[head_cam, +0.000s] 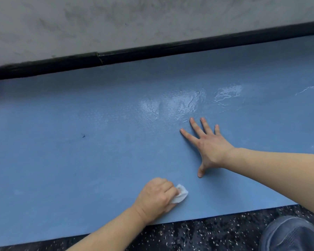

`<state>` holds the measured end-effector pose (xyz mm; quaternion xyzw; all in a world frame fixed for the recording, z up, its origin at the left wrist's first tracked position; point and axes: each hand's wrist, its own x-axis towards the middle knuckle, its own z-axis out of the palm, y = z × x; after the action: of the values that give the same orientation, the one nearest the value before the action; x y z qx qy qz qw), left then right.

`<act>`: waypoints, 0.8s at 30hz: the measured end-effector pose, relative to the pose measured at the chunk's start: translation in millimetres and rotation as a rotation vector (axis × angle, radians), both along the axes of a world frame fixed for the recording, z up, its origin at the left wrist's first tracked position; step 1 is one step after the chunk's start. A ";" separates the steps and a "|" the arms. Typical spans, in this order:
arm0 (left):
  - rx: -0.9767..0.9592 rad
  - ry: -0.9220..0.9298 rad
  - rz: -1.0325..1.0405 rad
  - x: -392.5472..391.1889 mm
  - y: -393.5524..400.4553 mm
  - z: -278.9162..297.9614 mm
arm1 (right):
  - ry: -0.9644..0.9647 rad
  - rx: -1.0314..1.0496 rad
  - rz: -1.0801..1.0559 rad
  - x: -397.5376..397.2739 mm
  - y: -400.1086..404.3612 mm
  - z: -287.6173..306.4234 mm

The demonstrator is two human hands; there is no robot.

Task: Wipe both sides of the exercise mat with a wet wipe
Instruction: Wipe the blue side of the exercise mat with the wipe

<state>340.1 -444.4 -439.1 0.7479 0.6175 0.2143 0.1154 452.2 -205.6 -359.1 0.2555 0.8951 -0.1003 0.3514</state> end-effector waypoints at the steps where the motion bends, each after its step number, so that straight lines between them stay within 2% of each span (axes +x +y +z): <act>1: -0.020 -0.028 0.020 5.7 -3.4 2.5 | 0.005 -0.008 0.008 4.4 -2.6 0.4; 4: -0.061 -0.006 -0.241 25.1 -15.5 4.6 | -0.015 -0.041 0.089 29.8 -19.7 4.6; 5: -0.059 0.019 -0.254 21.5 -13.5 5.6 | -0.031 -0.023 0.118 40.9 -26.3 5.9; 8: -0.030 0.018 0.074 6.8 -0.9 4.5 | -0.051 0.028 0.055 62.0 -27.6 7.9; 9: -0.034 -0.011 0.122 8.4 -2.3 4.3 | -0.050 0.032 0.014 63.2 -22.3 7.9; 10: -0.024 -0.043 0.070 16.5 -6.6 3.8 | -0.046 0.034 -0.014 62.9 -16.3 7.4; 12: -0.031 -0.055 -0.186 35.7 -14.3 1.3 | -0.044 0.021 -0.029 61.5 -7.1 4.6; 14: -0.041 0.000 -0.368 36.1 -5.0 4.7 | -0.043 0.010 -0.033 62.2 -3.4 0.9; 15: -0.025 0.035 -0.360 29.2 5.3 6.0 | -0.047 0.007 -0.032 63.1 -3.5 -0.4; 16: -0.013 0.045 -0.267 20.0 17.5 6.8 | -0.049 0.004 -0.028 63.5 -3.6 -2.0; 18: 0.024 0.003 0.041 0.0 40.9 8.7 | -0.046 0.001 -0.025 63.7 -2.9 -4.8; 19: 0.023 -0.005 0.127 -4.2 46.3 8.2 | -0.046 -0.001 -0.026 63.7 -2.0 -5.4; 20: 0.029 -0.017 0.119 -0.1 46.7 6.8 | -0.046 0.000 -0.027 63.6 -1.3 -5.7; 22: 0.000 -0.075 -0.200 25.1 35.3 3.7 | -0.042 0.003 -0.025 64.2 -1.8 -6.4; 23: -0.026 -0.020 -0.408 34.5 30.6 2.5 | -0.037 0.007 -0.021 64.8 -2.2 -6.4; 24: -0.025 0.036 -0.531 33.8 35.1 2.1 | -0.033 0.009 -0.016 64.7 -2.0 -6.3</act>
<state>374.0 -409.3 -437.0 0.8860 0.4042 0.1555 0.1658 516.9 -207.6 -365.4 0.2660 0.8874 -0.0950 0.3643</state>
